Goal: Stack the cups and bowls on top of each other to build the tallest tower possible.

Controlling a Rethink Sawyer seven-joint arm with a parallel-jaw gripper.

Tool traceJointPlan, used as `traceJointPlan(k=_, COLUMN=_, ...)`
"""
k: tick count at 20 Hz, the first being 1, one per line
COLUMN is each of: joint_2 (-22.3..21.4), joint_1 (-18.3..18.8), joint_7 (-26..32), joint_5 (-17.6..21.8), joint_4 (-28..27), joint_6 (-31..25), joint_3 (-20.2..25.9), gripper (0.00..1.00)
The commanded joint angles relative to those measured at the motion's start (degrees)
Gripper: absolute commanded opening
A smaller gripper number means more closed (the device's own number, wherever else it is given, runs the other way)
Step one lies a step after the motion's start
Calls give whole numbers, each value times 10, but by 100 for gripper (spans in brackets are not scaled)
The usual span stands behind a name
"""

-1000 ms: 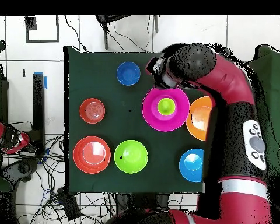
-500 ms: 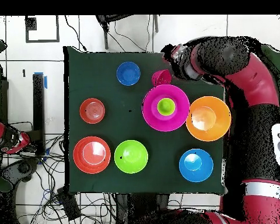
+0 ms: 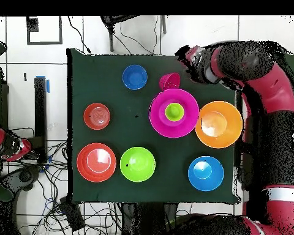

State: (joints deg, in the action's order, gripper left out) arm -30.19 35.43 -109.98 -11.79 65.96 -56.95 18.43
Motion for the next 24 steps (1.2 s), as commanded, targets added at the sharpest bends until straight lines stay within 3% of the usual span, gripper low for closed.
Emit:
traceJointPlan(k=1, joint_2=38, joint_1=4, joint_7=135, joint_5=45, joint_4=30, joint_6=42, joint_3=67, gripper=100)
traceJointPlan(k=12, joint_2=77, joint_1=16, joint_7=151, joint_5=81, joint_4=-20, joint_6=26, joint_3=87, gripper=100)
traceJointPlan(k=24, joint_2=90, joint_1=66, joint_7=185, joint_5=102, joint_4=-32, joint_6=31, joint_3=158, gripper=100)
